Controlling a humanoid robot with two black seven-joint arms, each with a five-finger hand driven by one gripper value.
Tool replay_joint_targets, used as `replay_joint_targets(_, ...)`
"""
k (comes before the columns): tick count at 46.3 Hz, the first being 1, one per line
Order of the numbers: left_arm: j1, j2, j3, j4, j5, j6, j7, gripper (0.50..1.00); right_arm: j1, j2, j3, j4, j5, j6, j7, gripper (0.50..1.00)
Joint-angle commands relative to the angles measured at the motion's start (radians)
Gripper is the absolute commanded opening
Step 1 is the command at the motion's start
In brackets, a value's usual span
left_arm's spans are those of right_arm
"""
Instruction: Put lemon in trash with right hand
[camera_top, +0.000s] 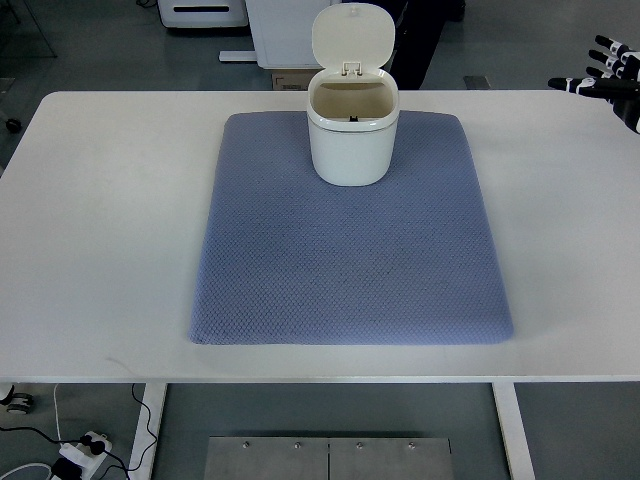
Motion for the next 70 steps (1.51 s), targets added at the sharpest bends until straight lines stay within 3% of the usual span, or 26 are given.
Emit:
replay_joint_targets(1,0.0,0.0,0.0,-0.001,0.0,0.0,0.0,1.0,-0.027,0.014,0.051,0.001,0.001,0.001,-0.002,1.0)
replay_joint_targets(15,0.0,0.0,0.0,0.001,0.0,0.0,0.0,1.0,-0.152,0.111,0.277,0.004,0.001,0.004,0.008,1.0)
replay_joint_targets(35,0.0,0.0,0.0,0.001,0.0,0.0,0.0,1.0,-0.267,0.202,0.413,0.078,0.001,0.032,0.017,1.0)
replay_joint_targets(61,0.0,0.0,0.0,0.001,0.0,0.0,0.0,1.0,-0.377,0.332,0.571,0.079,0.001,0.075,0.144,1.0)
replay_joint_targets(70,0.0,0.0,0.0,-0.001,0.0,0.0,0.0,1.0,-0.399,0.338,0.571,0.078,-0.004,0.079,0.153,1.0)
